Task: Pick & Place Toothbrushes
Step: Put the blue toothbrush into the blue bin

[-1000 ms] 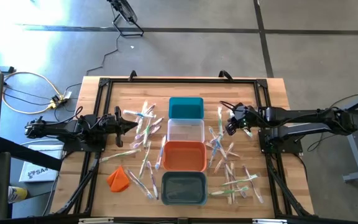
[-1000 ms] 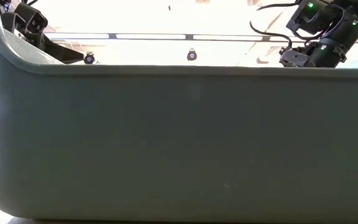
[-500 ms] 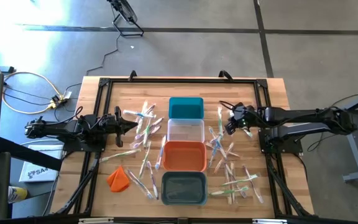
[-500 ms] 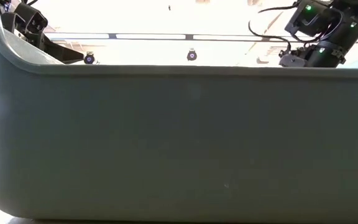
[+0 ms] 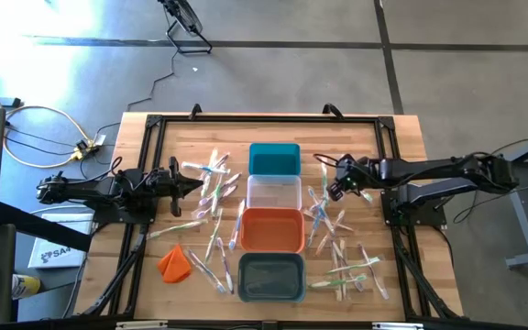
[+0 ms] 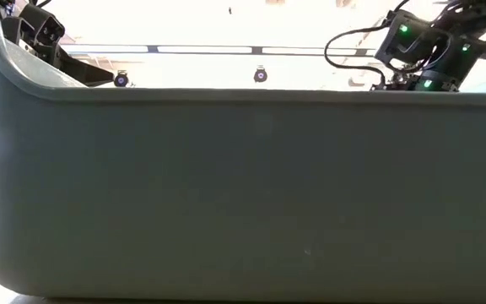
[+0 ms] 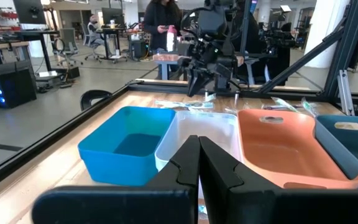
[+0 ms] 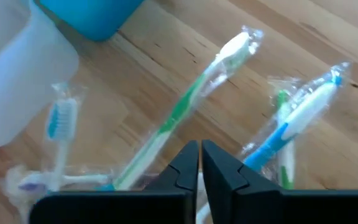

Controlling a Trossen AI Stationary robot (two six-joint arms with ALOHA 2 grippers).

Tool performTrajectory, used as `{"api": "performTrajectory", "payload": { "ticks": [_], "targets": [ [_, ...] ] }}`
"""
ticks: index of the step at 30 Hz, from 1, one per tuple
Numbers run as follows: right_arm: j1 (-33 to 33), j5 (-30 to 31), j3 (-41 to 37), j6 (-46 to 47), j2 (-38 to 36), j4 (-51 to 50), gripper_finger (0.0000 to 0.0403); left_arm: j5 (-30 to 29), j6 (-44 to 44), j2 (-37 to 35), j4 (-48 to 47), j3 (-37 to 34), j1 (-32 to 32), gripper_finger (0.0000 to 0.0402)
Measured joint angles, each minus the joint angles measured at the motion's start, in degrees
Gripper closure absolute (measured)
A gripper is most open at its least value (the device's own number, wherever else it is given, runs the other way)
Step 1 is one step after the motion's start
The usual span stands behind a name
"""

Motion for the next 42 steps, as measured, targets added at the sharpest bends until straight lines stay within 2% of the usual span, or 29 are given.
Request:
{"api": "performTrajectory", "payload": {
  "ticks": [9, 14, 42],
  "targets": [
    [0.0, -0.5, 0.0, -0.5, 0.0, 1.8, 0.0248, 0.0, 0.0, 0.0, 0.0, 0.0, 0.0, 0.0401],
    [0.0, -0.6, 0.0, -0.4, 0.0, 2.0, 0.0213, 0.0, 0.0, 0.0, 0.0, 0.0, 0.0, 0.0401],
    [0.0, -0.5, 0.0, 1.8, 0.0, 6.3, 0.0207, 0.0, 0.0, 0.0, 0.0, 0.0, 0.0, 0.0401]
  ]
}}
